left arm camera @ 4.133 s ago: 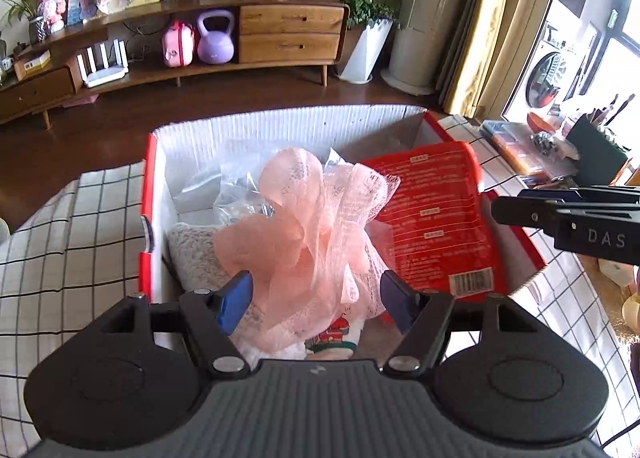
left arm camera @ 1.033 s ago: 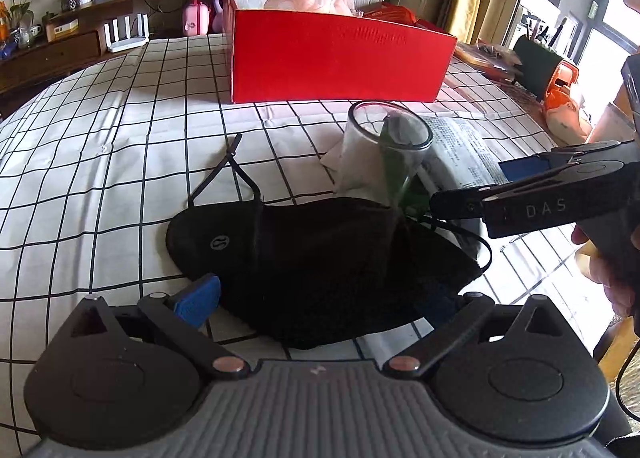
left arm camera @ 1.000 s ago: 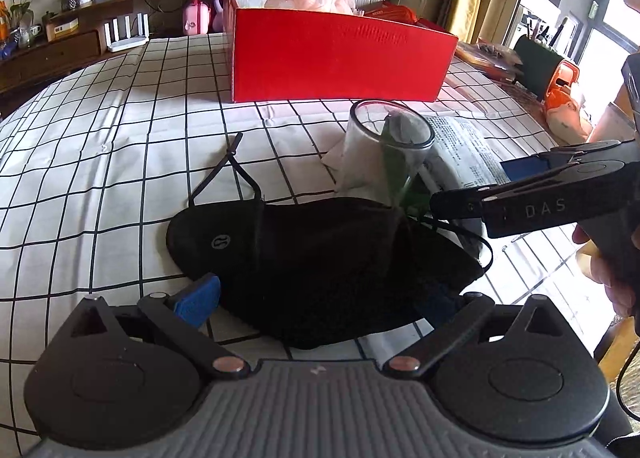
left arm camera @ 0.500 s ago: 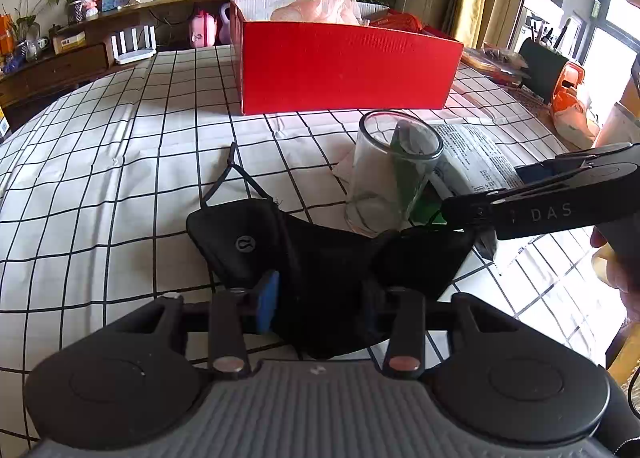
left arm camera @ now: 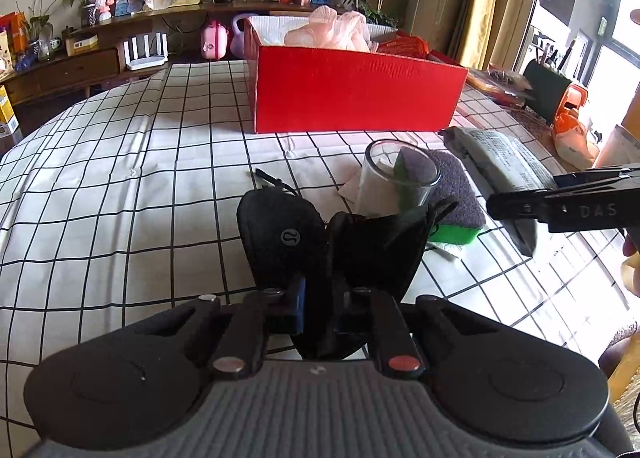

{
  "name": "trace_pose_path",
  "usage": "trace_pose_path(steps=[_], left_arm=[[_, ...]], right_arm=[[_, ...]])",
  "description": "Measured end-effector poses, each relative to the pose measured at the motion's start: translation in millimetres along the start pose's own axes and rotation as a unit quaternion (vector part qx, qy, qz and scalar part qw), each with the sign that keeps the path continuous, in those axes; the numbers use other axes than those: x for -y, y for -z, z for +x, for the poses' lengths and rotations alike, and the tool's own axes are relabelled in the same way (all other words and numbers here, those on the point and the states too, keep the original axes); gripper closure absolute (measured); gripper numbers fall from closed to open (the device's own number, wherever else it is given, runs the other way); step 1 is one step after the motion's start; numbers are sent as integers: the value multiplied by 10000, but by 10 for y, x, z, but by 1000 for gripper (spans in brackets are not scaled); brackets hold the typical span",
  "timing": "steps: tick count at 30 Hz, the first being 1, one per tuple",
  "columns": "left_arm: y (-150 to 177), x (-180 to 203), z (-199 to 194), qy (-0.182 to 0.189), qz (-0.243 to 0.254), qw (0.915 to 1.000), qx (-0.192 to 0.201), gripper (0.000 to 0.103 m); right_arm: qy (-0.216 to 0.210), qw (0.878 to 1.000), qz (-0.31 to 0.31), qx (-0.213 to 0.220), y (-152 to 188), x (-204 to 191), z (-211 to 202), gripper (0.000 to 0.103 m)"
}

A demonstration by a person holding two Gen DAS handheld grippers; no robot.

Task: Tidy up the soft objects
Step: 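Grasp the black face mask with the left gripper while the right grasps the white packet, then lift the black mask and white packet toward the red box with both grippers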

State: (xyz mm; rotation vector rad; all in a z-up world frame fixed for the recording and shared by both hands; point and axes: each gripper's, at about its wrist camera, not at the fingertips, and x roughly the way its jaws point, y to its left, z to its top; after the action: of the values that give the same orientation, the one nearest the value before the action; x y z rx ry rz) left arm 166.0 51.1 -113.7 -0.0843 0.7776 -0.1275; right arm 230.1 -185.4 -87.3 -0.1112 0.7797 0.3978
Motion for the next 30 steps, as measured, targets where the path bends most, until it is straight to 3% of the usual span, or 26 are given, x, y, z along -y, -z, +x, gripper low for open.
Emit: trace_pose_path(steps=[11, 19, 30], left_arm=[[-98, -124, -216, -10, -333, 9994, 48, 96], [-254, -233, -406, -223, -389, 9988, 212, 96], [-706, -399, -699, -218, -584, 9962, 612, 97]], right_arm=[[8, 9998, -46, 210, -36, 51, -436, 35], [23, 9996, -151, 246, -108, 103, -606, 35], [50, 9993, -205, 295, -327, 203, -772, 35]])
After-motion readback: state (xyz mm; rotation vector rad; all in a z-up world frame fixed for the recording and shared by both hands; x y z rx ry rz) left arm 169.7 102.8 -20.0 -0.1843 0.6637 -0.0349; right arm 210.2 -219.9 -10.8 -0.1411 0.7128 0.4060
